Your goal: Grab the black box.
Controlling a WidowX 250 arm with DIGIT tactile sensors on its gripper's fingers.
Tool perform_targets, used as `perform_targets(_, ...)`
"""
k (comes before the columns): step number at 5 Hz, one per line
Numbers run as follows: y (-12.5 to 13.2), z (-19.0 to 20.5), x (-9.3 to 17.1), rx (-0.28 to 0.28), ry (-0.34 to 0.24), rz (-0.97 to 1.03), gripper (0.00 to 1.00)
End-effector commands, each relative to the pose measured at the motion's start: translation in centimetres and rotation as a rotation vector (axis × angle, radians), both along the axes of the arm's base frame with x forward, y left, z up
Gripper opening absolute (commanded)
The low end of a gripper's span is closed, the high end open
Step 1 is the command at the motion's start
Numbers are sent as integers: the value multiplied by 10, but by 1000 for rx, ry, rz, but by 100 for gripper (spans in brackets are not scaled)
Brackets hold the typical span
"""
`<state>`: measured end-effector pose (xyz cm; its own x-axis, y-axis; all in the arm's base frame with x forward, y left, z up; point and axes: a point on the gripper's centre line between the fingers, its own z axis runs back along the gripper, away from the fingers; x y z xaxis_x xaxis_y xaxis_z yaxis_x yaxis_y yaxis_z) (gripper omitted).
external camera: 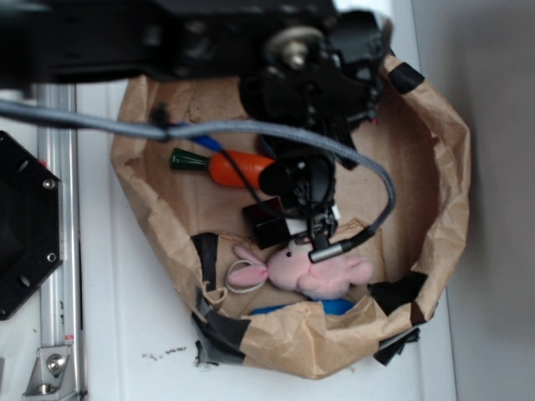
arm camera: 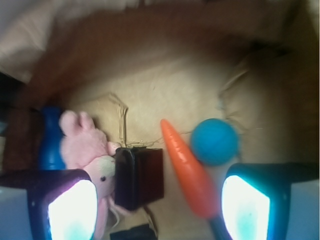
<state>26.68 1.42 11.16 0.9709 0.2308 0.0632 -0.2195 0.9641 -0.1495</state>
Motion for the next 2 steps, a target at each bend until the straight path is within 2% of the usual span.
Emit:
perform_targets(1,-29,-63,-10,96,134,-141,100)
perform_targets(2,-42,-93,-14,71,172,-205,100)
